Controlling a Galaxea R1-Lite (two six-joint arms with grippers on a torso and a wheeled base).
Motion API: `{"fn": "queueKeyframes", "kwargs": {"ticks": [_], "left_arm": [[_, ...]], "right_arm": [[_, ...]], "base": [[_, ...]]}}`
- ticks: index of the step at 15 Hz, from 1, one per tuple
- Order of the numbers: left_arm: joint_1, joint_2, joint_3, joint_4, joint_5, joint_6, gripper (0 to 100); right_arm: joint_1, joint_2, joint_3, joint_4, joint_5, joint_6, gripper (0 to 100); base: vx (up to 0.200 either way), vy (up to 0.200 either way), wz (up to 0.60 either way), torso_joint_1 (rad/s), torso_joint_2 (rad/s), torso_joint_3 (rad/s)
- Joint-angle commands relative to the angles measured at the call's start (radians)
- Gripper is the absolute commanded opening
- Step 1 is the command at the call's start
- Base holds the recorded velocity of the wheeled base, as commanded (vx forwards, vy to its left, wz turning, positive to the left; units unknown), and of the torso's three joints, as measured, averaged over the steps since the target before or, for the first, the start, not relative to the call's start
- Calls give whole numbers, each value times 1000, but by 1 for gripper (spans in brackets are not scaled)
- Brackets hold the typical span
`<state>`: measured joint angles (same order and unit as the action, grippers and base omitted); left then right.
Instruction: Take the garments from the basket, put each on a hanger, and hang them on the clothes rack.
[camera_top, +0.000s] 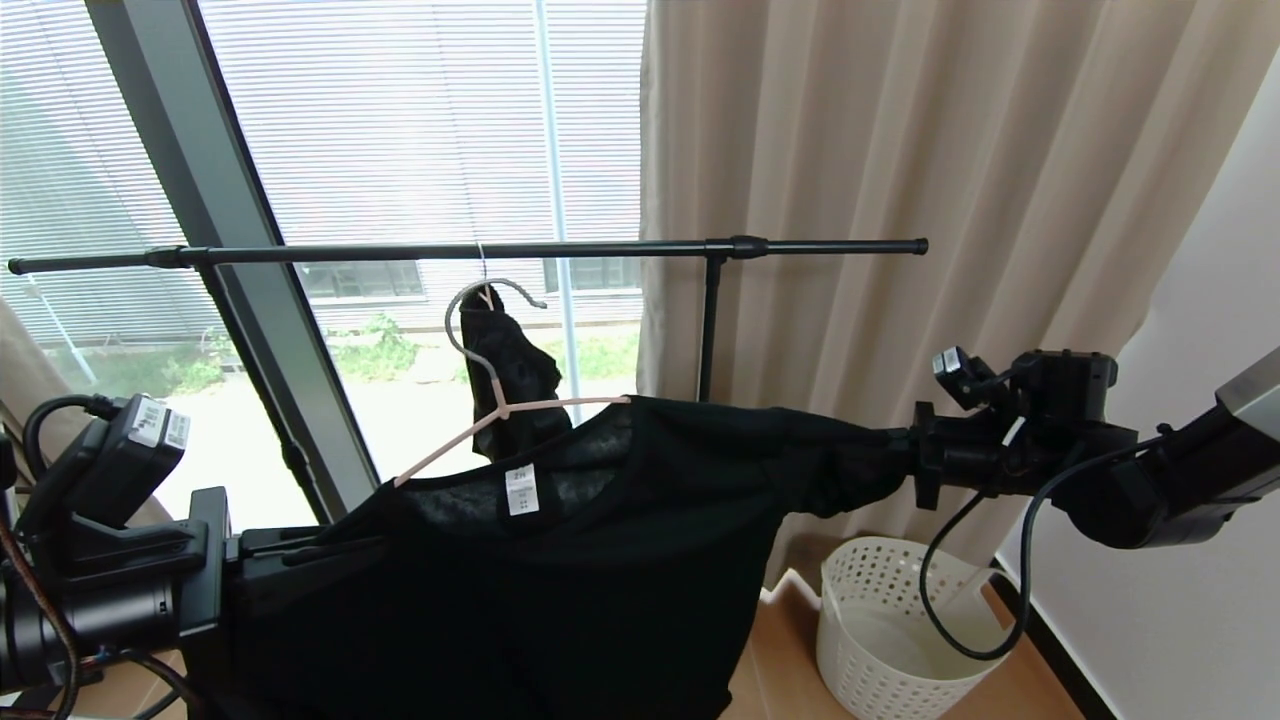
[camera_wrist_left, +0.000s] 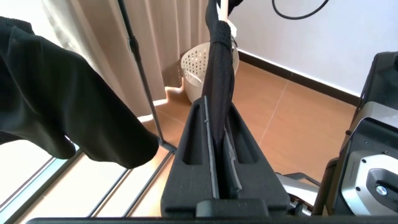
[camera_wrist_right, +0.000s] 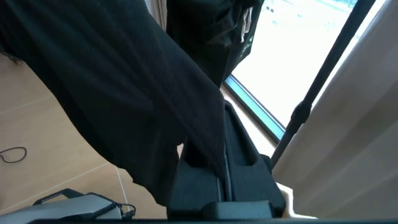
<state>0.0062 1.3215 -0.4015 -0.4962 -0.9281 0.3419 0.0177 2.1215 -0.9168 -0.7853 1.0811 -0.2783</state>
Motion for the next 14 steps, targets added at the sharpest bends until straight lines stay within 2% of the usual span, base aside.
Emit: {"fn": "queueKeyframes", "kwargs": {"ticks": [1, 5, 9, 12, 14], "left_arm": [[1, 2, -5, -1, 0, -20, 0], [3, -2, -16, -1, 5, -47, 0], [37, 1, -25, -1, 9, -66, 0], [58, 4, -46, 1, 40, -104, 0], [51, 24, -73, 1, 97, -153, 0]], "right_arm": [[4, -5, 4, 0, 0, -1, 100], [8, -11, 12, -6, -1, -7, 100], [10, -28, 33, -14, 0, -76, 100], [38, -84, 70, -14, -1, -79, 100], [71, -150, 102, -12, -16, -79, 100]], "base": [[0, 0, 0, 0, 0, 0], [0, 0, 0, 0, 0, 0], [0, 0, 0, 0, 0, 0], [0, 0, 0, 0, 0, 0], [0, 0, 0, 0, 0, 0]]}}
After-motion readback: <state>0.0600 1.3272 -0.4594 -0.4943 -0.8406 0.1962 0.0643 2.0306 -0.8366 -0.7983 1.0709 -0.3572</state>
